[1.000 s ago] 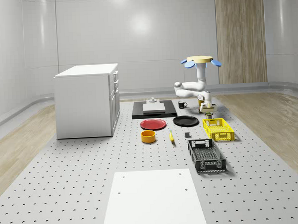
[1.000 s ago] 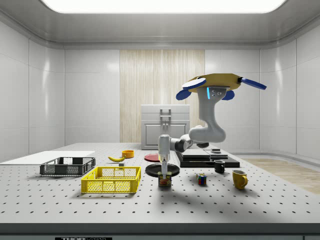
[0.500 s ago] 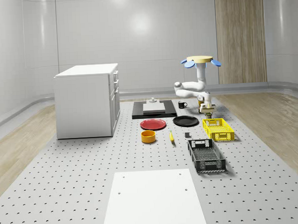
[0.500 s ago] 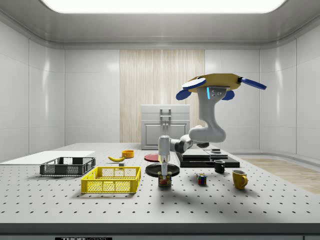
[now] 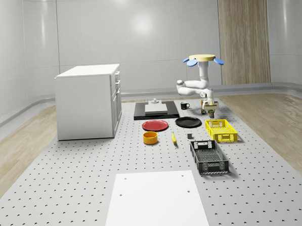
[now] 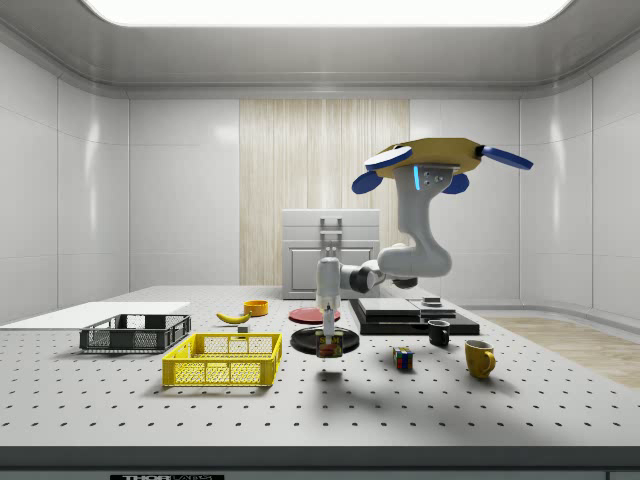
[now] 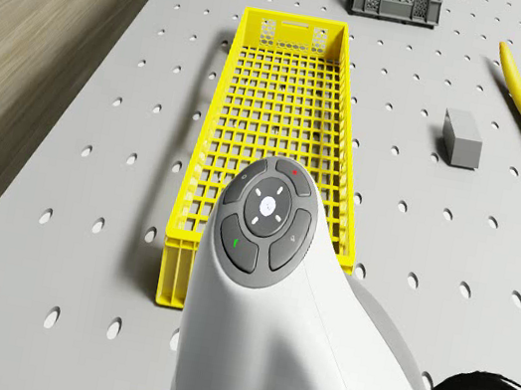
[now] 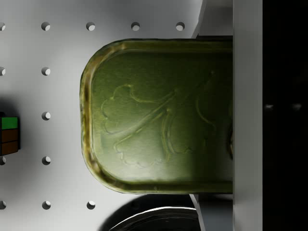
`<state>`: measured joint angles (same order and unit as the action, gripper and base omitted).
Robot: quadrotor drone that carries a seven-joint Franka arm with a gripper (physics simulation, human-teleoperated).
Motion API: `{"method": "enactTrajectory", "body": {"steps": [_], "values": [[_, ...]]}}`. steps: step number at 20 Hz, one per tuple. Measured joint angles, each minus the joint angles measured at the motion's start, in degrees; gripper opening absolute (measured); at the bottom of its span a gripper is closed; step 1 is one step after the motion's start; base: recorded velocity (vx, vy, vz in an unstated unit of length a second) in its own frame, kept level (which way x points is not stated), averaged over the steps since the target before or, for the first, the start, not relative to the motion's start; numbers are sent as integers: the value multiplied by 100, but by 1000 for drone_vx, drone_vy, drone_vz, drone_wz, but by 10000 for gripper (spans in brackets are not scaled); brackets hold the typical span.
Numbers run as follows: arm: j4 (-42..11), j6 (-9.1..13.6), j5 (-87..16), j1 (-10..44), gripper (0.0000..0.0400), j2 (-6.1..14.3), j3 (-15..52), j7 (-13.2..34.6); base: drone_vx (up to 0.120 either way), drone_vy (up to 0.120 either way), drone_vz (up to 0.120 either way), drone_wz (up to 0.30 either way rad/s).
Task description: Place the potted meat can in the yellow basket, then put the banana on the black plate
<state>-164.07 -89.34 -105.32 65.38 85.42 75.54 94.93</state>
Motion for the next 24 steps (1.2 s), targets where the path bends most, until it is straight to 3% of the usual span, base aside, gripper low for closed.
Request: {"method": "enactTrajectory", "body": {"steps": [6,24], "values": [[-25,26,148,0,285,22,148,10,120,0,120,0],[-29,-47,237,21,285,116,215,36,120,0,0,0]]}}
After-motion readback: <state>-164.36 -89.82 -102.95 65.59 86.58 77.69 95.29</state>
